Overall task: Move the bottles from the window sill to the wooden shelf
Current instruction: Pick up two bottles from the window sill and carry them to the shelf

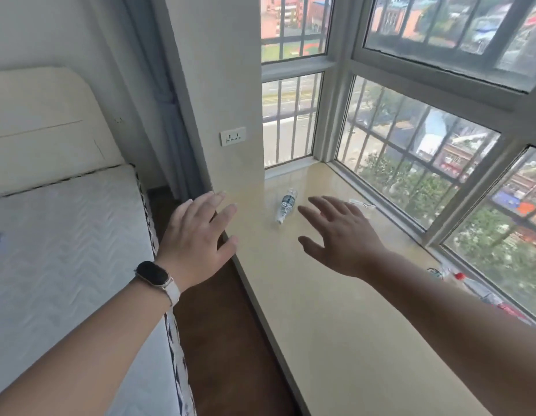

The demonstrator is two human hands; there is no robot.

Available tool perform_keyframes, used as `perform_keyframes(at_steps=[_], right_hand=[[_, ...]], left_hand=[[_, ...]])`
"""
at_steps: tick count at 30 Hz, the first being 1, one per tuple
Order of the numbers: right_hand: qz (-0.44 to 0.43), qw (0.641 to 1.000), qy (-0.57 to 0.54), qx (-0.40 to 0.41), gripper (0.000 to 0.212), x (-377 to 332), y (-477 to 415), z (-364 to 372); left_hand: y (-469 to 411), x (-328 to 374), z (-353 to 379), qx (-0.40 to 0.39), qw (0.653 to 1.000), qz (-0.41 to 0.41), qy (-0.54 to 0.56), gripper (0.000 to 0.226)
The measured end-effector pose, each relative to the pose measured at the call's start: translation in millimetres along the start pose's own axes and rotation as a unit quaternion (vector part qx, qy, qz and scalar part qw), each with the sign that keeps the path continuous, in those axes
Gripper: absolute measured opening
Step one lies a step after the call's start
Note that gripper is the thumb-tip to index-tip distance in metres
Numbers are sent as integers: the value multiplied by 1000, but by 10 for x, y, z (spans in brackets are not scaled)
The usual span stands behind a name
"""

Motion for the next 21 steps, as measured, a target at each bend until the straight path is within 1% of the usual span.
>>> perform_keyframes(at_steps=[4,9,16,21], right_hand=[[9,1000,-23,20,57,257,-138,219],[23,999,-24,19,58,507,-378,303],[50,999,-4,8,57,610,-668,536],[120,993,4,-14,57,570,-1058,887]], left_hand=[[-389,12,180,-19,1000,12,-11,52],[-825,-64,245,5,1000,22,1,51],[-1233,-439,541,12,998,53,22,54],[-1689,-941,951,-9,995,89,40,55]])
Point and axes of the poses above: each hand's wrist, its own y-axis away from the middle knuckle, its own z-axis out of the palm, x = y × z, the point moved 2 cm from there along -y, towards the middle knuckle
